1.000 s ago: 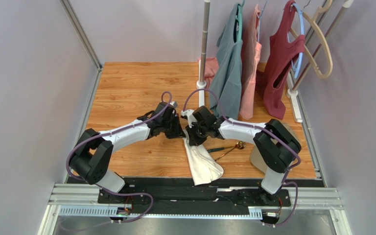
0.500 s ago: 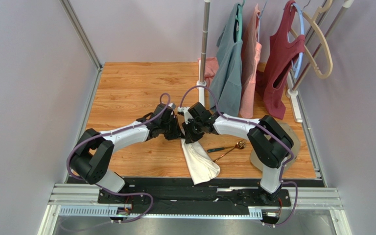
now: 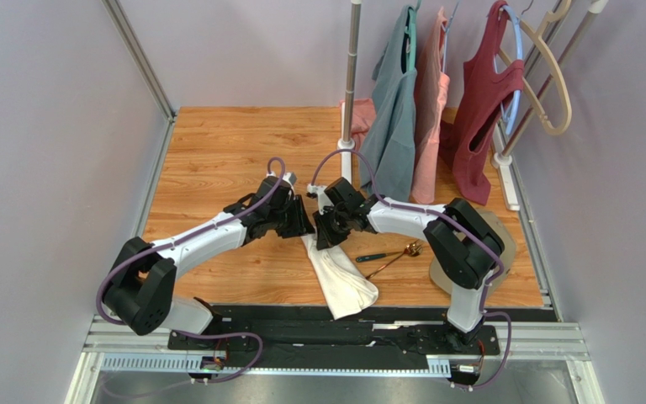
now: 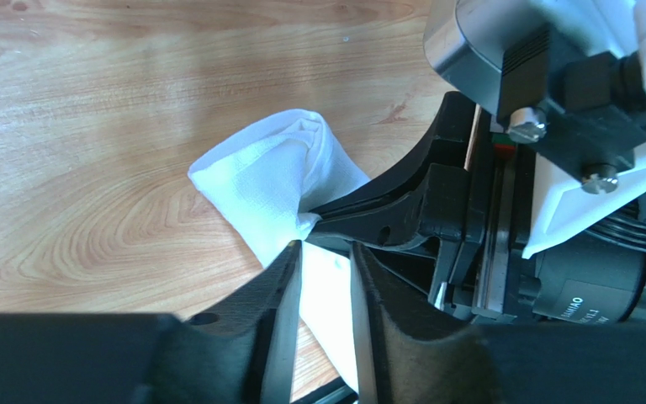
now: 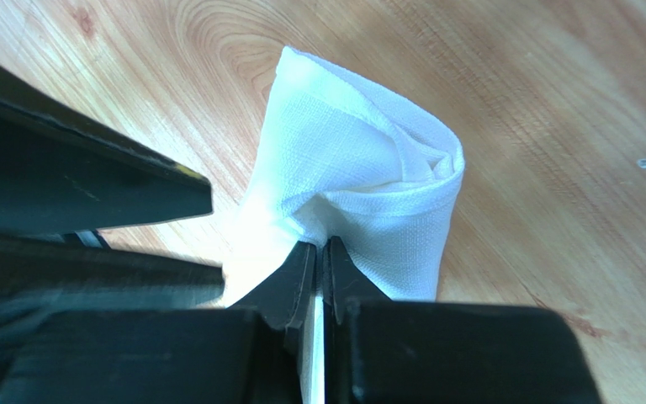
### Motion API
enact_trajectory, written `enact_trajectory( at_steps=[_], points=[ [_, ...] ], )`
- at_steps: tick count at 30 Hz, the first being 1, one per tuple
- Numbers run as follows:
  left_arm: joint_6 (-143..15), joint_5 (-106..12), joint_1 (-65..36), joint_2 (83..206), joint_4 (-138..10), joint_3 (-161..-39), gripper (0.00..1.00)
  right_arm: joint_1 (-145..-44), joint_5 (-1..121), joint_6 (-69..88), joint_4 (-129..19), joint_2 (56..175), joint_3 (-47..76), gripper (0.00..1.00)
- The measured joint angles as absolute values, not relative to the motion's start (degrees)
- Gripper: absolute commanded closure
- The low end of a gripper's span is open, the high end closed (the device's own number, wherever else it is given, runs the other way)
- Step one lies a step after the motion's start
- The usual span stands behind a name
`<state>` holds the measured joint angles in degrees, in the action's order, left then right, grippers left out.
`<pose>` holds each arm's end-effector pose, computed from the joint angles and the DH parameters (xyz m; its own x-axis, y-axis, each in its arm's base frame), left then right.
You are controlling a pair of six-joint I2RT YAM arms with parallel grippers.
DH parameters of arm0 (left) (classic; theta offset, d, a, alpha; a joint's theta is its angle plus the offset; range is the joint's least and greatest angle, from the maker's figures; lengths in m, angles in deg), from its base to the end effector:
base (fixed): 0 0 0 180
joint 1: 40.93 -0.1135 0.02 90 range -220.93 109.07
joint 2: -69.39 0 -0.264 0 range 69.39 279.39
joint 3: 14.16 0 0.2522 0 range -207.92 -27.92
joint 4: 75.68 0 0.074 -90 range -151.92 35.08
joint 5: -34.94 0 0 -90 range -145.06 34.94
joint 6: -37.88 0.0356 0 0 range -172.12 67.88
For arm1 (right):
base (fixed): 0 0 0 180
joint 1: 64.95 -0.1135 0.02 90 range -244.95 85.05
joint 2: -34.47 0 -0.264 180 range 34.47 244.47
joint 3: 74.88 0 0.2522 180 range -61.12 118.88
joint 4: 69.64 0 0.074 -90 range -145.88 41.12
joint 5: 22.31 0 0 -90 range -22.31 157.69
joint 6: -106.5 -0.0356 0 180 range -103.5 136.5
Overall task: Fold the napkin into a case and place the utensils inside
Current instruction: Grasp the top corner of the smaller rectangle folded napkin from the folded napkin.
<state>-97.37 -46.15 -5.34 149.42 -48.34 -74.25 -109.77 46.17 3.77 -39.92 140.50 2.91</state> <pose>0.2289 -0.1706 0.2073 -0.8896 -0.2261 -0.3968 0.0406 0.8262 -0.5619 0.2546 0.2714 0.1571 -0.7614 -0.4676 -0.4490 -0.6418 0.6415 0.4202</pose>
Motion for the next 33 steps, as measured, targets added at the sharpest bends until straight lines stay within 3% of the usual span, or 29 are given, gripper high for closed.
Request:
enact_trajectory(
  at_steps=[21,33],
  points=[
    [-90.9,-58.7,0.6,156.7,-38.7,-79.8,0.67,-108.6,43.0,2.1,-41.0,140.5,2.1,0.97],
    [-90.2,-58.0,1.0,159.3,-38.2,-81.1,0.66,-108.4,42.6,1.7,-41.9,140.5,1.5,0.98]
  ],
)
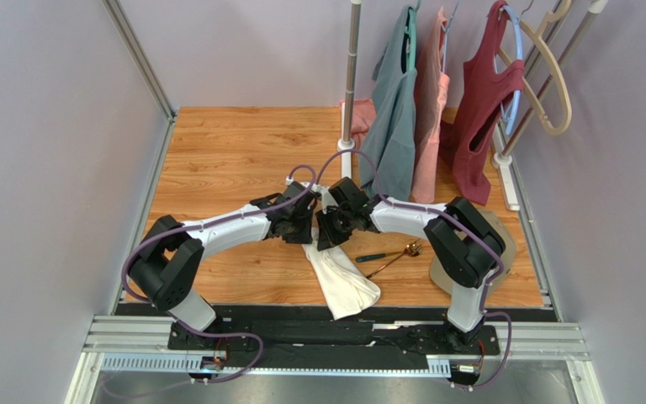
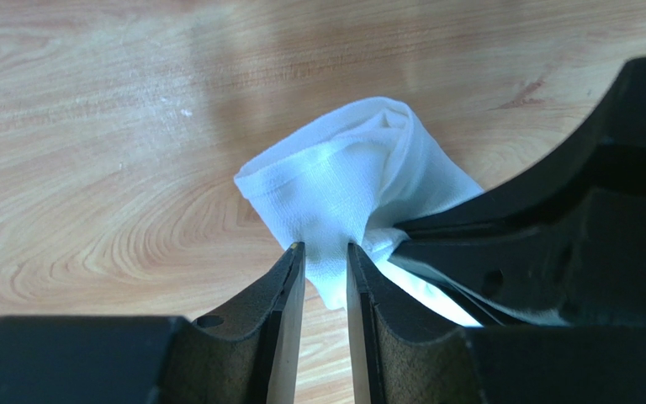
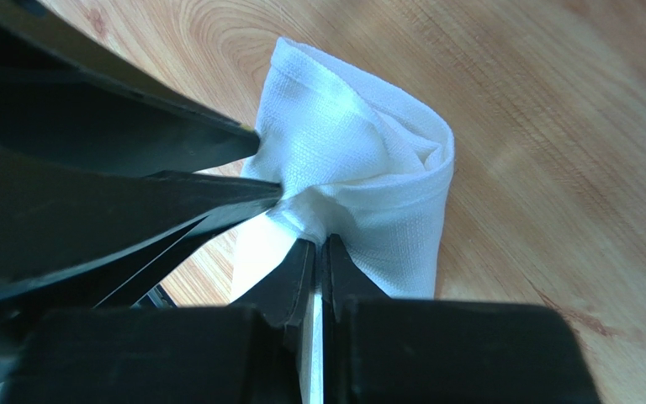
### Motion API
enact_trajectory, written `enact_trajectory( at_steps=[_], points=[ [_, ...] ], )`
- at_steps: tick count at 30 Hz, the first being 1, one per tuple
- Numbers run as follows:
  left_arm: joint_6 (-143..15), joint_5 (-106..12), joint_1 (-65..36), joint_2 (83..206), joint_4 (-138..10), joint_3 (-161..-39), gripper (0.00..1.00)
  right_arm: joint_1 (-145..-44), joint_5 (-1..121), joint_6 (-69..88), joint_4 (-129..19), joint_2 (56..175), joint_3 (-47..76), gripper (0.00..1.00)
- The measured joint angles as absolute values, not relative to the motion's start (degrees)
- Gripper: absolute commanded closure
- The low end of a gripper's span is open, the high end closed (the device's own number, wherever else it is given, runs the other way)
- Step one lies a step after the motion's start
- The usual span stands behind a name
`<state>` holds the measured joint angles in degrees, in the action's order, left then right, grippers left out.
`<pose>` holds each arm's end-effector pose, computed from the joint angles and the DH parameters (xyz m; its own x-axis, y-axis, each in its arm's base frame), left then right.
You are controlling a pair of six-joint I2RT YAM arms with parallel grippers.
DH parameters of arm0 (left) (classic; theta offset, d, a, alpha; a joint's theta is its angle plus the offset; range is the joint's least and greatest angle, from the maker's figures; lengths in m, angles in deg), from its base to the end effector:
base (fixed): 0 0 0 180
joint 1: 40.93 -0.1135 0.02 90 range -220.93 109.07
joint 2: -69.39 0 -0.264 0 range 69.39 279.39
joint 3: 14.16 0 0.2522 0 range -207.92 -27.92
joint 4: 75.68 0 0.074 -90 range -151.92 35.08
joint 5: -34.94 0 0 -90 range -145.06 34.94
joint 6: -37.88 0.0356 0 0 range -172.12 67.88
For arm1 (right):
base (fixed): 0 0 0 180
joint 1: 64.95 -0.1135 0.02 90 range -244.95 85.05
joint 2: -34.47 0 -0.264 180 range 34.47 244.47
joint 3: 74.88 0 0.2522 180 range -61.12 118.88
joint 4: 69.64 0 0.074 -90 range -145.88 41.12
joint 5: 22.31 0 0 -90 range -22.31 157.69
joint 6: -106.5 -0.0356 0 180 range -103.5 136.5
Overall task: Fold the napkin into a case and place the utensils inside
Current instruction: Grasp the top corner of the smaller rectangle folded napkin from the folded napkin.
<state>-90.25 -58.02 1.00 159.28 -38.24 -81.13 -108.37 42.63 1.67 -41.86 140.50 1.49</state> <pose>0.2289 -0.2031 0.1841 -0.9089 -0.0124 -0.4167 0.1107 0.9565 -0.2701 0.2578 0.2647 0.1529 -0.7935 -0.4317 -0.4289 -0.6053 0.6329 0.4829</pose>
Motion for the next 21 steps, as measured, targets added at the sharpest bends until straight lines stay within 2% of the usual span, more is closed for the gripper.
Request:
enact_trajectory(
  at_steps=[16,19,21],
  points=[
    [-90.3,-56.6,0.9,161.1,-38.9,-82.0,0.62,-108.2,42.4,1.3,-42.0,140.5,0.8,0.99],
    [-90.3,-56.6,0.9,161.4,-38.6,-82.3,0.63,-108.1,42.4,1.2,-42.0,140.5,0.8,0.99],
    [-90.4,-56.5,0.9,162.1,-38.3,-83.1,0.68,-107.9,42.3,1.0,-42.0,140.5,0.7,0.99]
  ],
)
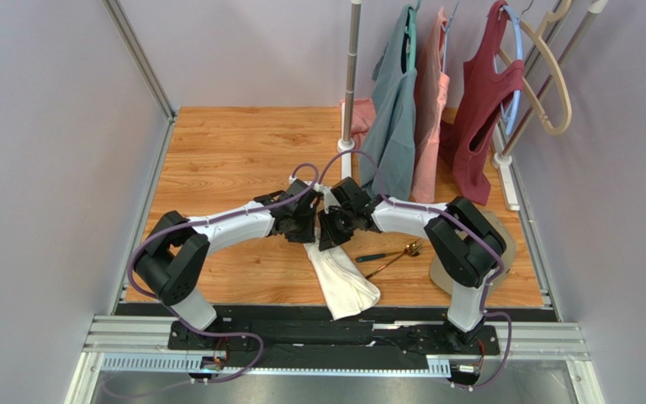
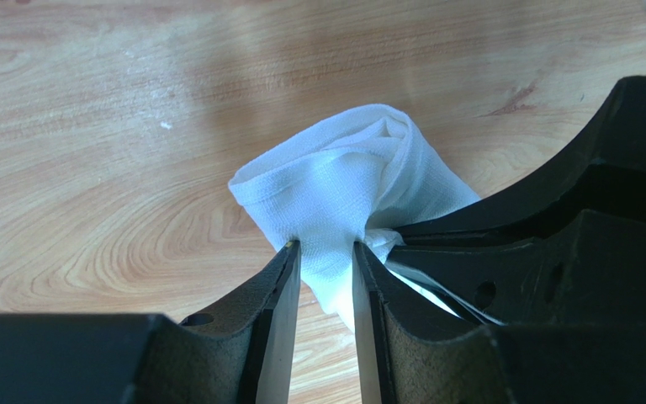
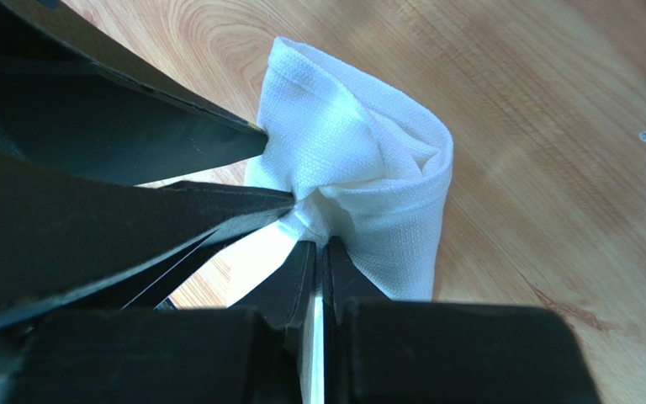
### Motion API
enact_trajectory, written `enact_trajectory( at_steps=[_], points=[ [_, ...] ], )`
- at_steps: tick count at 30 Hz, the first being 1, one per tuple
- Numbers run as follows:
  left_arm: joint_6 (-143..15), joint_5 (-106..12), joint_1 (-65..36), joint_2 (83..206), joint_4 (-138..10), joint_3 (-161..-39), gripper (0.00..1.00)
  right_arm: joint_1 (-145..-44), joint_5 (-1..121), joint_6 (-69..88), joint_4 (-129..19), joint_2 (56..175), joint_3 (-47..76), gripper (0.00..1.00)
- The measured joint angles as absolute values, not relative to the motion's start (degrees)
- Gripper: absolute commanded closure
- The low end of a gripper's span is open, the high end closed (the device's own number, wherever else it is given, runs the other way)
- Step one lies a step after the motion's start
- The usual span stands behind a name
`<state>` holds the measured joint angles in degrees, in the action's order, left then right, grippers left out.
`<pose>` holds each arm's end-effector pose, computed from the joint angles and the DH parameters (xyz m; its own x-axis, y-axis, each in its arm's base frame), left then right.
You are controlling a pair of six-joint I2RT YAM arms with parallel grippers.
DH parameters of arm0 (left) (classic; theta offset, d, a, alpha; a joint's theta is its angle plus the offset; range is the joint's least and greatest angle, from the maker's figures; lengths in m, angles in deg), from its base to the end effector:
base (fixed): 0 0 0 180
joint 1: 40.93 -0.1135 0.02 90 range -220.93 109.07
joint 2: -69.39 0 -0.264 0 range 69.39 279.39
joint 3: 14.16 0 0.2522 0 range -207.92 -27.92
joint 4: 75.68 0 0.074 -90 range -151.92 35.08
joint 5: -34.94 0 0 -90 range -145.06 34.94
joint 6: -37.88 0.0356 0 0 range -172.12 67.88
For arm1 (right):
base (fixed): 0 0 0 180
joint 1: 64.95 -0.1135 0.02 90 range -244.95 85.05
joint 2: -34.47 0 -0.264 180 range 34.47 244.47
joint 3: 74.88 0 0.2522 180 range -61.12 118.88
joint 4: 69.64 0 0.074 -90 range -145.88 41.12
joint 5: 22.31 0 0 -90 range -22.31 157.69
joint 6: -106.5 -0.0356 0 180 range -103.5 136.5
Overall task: Fold the napkin into a case and place the utensils inside
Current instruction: Grasp the top corner of the smaller rectangle folded napkin from the folded napkin.
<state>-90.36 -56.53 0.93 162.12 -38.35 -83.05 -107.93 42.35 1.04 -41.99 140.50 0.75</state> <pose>0.2360 -0.2103 0.1793 -0.9197 -0.0068 -0.3927 0.1129 0.9531 -0.2808 0.2578 0.2611 0.1495 -0.8067 -0.4224 -0.4132 -0.5881 0.6427 0.4911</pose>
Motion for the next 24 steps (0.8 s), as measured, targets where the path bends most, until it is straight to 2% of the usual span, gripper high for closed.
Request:
enact_trajectory(
  at_steps=[1,2,5,16,24],
  points=[
    [-90.4,-56.5,0.9,162.4,-38.3,-83.3,0.71,-107.8,42.3,1.0,-42.0,140.5,0.7,0.99],
    [-90.4,-56.4,0.9,162.6,-38.2,-83.6,0.81,-107.8,42.2,0.9,-41.9,140.5,0.7,0.99],
    [-90.4,-56.5,0.9,162.9,-37.5,-84.3,1.0,-107.7,42.2,0.8,-41.9,140.5,0.7,0.99],
    [-90.3,-56.5,0.8,159.5,-35.8,-84.2,1.0,-107.7,42.2,1.4,-41.8,140.4,0.7,1.0],
    [-90.8,-52.6,1.3,154.3,-42.5,-80.8,1.0,-108.2,41.9,1.7,-41.6,140.1,0.8,0.99]
  ],
)
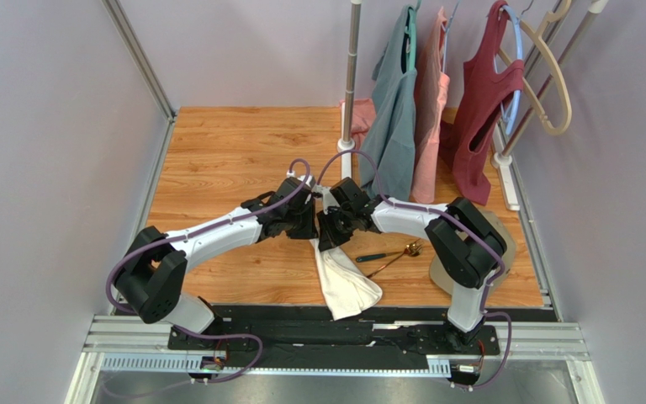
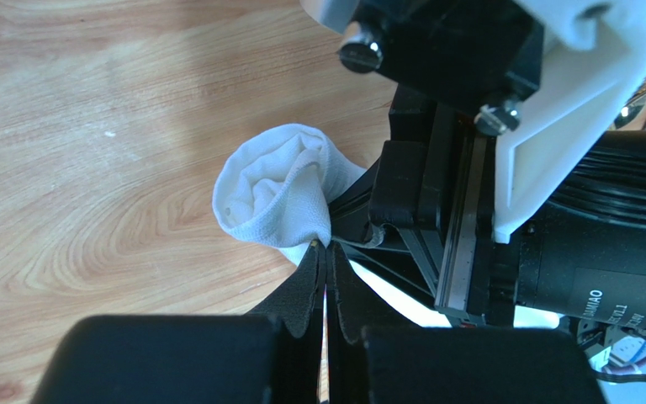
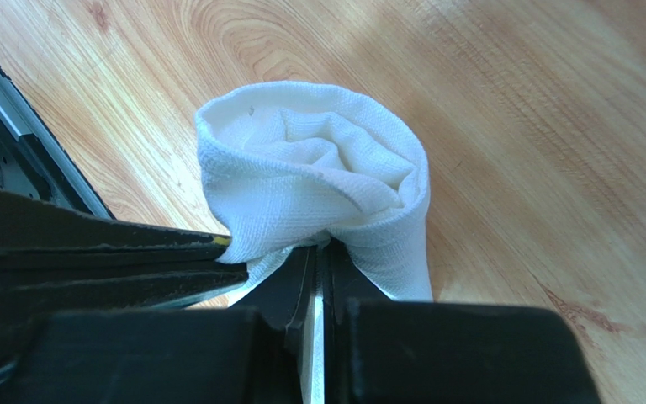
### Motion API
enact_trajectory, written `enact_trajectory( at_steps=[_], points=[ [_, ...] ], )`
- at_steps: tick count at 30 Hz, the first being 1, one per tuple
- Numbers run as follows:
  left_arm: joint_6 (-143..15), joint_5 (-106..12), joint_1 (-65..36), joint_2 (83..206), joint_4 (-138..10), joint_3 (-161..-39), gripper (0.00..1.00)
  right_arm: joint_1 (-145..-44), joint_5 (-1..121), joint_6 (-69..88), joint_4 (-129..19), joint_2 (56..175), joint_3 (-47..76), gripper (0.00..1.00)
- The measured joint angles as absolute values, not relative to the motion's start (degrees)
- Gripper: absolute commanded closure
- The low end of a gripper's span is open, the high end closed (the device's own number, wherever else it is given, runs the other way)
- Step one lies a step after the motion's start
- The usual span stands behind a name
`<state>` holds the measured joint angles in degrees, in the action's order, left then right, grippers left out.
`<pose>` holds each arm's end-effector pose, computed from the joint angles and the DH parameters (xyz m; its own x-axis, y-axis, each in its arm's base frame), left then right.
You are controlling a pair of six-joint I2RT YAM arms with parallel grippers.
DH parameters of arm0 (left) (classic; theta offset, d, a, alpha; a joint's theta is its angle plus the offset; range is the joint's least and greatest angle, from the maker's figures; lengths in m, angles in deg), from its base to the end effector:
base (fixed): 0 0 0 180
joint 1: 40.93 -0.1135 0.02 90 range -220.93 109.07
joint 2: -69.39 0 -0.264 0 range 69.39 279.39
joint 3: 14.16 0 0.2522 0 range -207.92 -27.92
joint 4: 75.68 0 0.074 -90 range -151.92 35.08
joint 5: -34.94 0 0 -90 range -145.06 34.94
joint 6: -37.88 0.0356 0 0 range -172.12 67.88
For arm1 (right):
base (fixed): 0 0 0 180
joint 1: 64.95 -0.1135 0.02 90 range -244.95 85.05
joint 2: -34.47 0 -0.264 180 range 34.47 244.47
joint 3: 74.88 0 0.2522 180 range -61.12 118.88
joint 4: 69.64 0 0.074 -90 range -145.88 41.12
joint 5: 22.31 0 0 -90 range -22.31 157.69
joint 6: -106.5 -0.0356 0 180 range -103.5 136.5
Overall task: Fold the napkin into a case and place the utensils inside
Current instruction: Grasp the top corner of the smaller rectangle folded napkin from the folded napkin.
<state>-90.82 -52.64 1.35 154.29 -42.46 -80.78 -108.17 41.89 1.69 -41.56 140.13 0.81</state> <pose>0.2241 -0.2058 0.2116 -0.8843 -0.0402 -0.4652 0.1777 0.8923 -0.4150 0.2560 0.2618 0.1517 -0.7983 -0.4344 -0.4172 -0.6003 0.6303 0.4923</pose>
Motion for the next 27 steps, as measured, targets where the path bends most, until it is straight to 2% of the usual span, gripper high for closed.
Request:
enact_trajectory(
  at_steps=[16,27],
  points=[
    [-93.1,-53.5,1.3,154.3,-45.3,-77.6,1.0,-108.1,42.9,-13.9,-46.6,140.3,0.6,0.99],
    [-94.1,-55.1,-0.4,153.1,-45.5,-76.0,1.0,-108.1,43.1,-23.4,-57.9,141.1,-3.8,0.81]
  ],
)
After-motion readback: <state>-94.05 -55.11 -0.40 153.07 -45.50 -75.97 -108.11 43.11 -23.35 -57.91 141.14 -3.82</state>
